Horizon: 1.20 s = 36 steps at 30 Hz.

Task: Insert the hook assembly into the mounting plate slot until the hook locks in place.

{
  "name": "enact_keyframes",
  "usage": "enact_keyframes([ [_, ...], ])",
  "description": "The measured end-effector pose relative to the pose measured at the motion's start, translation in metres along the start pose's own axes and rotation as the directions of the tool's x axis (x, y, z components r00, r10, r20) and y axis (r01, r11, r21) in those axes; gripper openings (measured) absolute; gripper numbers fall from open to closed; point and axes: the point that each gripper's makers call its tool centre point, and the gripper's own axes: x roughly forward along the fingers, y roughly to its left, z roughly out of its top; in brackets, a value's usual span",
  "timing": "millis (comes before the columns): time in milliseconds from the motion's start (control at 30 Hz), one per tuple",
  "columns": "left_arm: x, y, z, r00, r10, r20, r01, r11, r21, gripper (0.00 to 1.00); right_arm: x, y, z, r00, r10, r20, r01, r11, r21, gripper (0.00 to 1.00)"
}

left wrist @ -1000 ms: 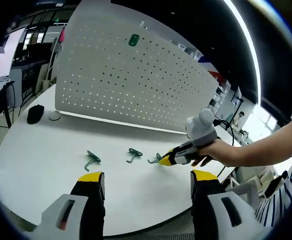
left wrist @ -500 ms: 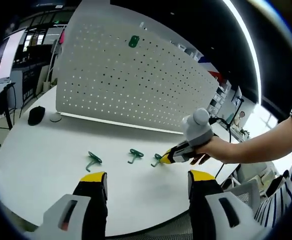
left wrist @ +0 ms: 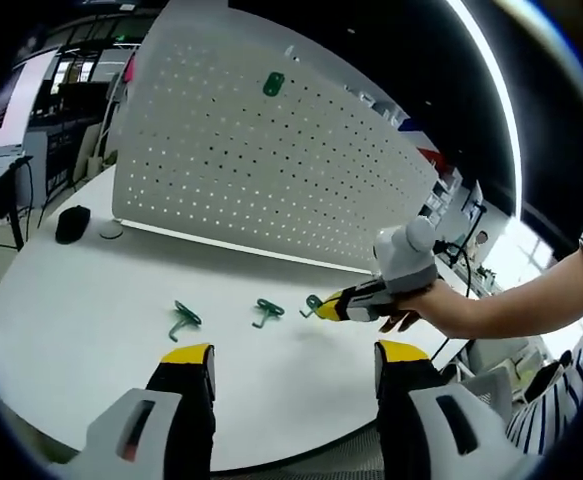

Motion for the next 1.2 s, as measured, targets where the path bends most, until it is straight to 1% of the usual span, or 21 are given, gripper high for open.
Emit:
enact_keyframes([
  [33, 0.0, 0.0, 0.001, 1.0, -0.003, 0.002, 0.003, 1.0, -0.003, 0.67, -0.002, 0.002, 0.002, 1.0, 0.002, 0.007, -0.002, 1.0, 0.004, 0.0],
  [67, 0.0, -0.001, 0.002, 1.0, -0.007, 0.002, 0.007, 1.0, -0.017, 0.68, -0.005, 0.007, 0.008, 0.999, 0.006, 0.032, -0.006, 1.0, 0.013, 0.0],
  [100, 0.0, 0.0, 0.002, 1.0, -0.006, -0.001, 0.006, 1.0, -0.031, 0.68, -0.007, 0.01, 0.01, 0.999, 0.009, 0.042, -0.01, 1.0, 0.013, 0.0],
  [167, 0.001, 0.005, -0.006, 0.998, 0.015, -0.058, -0.02, 0.997, -0.075, 0.67, -0.013, 0.02, 0.018, 0.997, 0.02, 0.077, -0.022, 1.0, 0.017, 0.0],
  [233, 0.003, 0.006, -0.003, 0.999, 0.013, -0.048, -0.017, 0.997, -0.069, 0.67, -0.019, 0.03, 0.031, 0.989, 0.03, 0.146, -0.035, 0.999, 0.033, 0.0],
  [267, 0.003, 0.005, -0.002, 0.999, 0.012, -0.048, -0.015, 0.997, -0.07, 0.67, -0.024, 0.034, 0.038, 0.982, 0.023, 0.189, -0.033, 0.998, 0.047, 0.0],
  [333, 0.004, 0.006, -0.001, 0.998, 0.01, -0.067, -0.013, 0.999, -0.048, 0.66, -0.033, 0.043, 0.042, 0.978, 0.028, 0.209, -0.04, 0.998, 0.055, 0.0],
  [367, 0.005, 0.006, -0.001, 0.997, 0.009, -0.071, -0.012, 0.999, -0.049, 0.66, -0.036, 0.046, 0.047, 0.971, 0.029, 0.239, -0.046, 0.997, 0.066, 0.0],
  [400, 0.005, 0.008, 0.001, 0.997, 0.004, -0.079, -0.008, 0.998, -0.055, 0.65, -0.039, 0.05, 0.05, 0.967, 0.035, 0.252, -0.055, 0.996, 0.073, 0.0],
  [433, 0.005, 0.01, 0.003, 0.997, 0.003, -0.077, -0.008, 0.998, -0.069, 0.65, -0.042, 0.052, 0.05, 0.967, 0.035, 0.253, -0.056, 0.996, 0.074, 0.0],
  [500, 0.006, 0.013, 0.009, 0.997, 0.006, -0.073, -0.012, 0.996, -0.084, 0.65, -0.049, 0.058, 0.057, 0.956, 0.042, 0.292, -0.072, 0.993, 0.093, 0.0],
  [600, 0.011, 0.016, 0.016, 0.997, 0.004, -0.079, -0.011, 0.996, -0.086, 0.63, -0.058, 0.063, 0.062, 0.946, 0.045, 0.32, -0.094, 0.986, 0.138, 0.0],
  [633, 0.012, 0.015, 0.018, 0.997, -0.004, -0.082, -0.004, 0.996, -0.092, 0.64, -0.061, 0.064, 0.063, 0.946, 0.047, 0.322, -0.098, 0.985, 0.143, 0.0],
  [667, 0.014, 0.012, 0.021, 0.997, -0.016, -0.08, 0.009, 0.995, -0.096, 0.63, -0.065, 0.065, 0.065, 0.94, 0.046, 0.339, -0.104, 0.982, 0.156, 0.0],
  [733, 0.015, 0.01, 0.025, 0.997, -0.025, -0.076, 0.017, 0.995, -0.101, 0.62, -0.07, 0.066, 0.068, 0.935, 0.038, 0.351, -0.098, 0.983, 0.154, 0.0],
  [800, 0.019, 0.004, 0.034, 0.997, -0.048, -0.066, 0.04, 0.993, -0.109, 0.61, -0.075, 0.069, 0.071, 0.929, 0.037, 0.368, -0.104, 0.981, 0.164, 0.0],
  [933, 0.024, -0.007, 0.042, 0.994, -0.093, -0.057, 0.085, 0.989, -0.122, 0.57, -0.083, 0.074, 0.077, 0.919, 0.032, 0.394, -0.108, 0.979, 0.172, 0.0],
  [967, 0.025, -0.012, 0.045, 0.992, -0.112, -0.053, 0.105, 0.986, -0.127, 0.57, -0.085, 0.075, 0.078, 0.915, 0.025, 0.402, -0.105, 0.979, 0.176, 0.0],
  [1067, 0.028, -0.019, 0.05, 0.991, -0.129, -0.045, 0.123, 0.985, -0.123, 0.55, -0.09, 0.078, 0.081, 0.909, 0.023, 0.416, -0.107, 0.978, 0.178, 0.0],
  [1133, 0.029, -0.023, 0.055, 0.989, -0.141, -0.035, 0.136, 0.984, -0.116, 0.52, -0.095, 0.082, 0.086, 0.897, 0.035, 0.441, -0.133, 0.972, 0.193, 0.0],
  [1200, 0.029, -0.027, 0.059, 0.987, -0.156, -0.027, 0.152, 0.982, -0.117, 0.5, -0.097, 0.084, 0.086, 0.898, 0.04, 0.438, -0.14, 0.97, 0.2, 0.0],
])
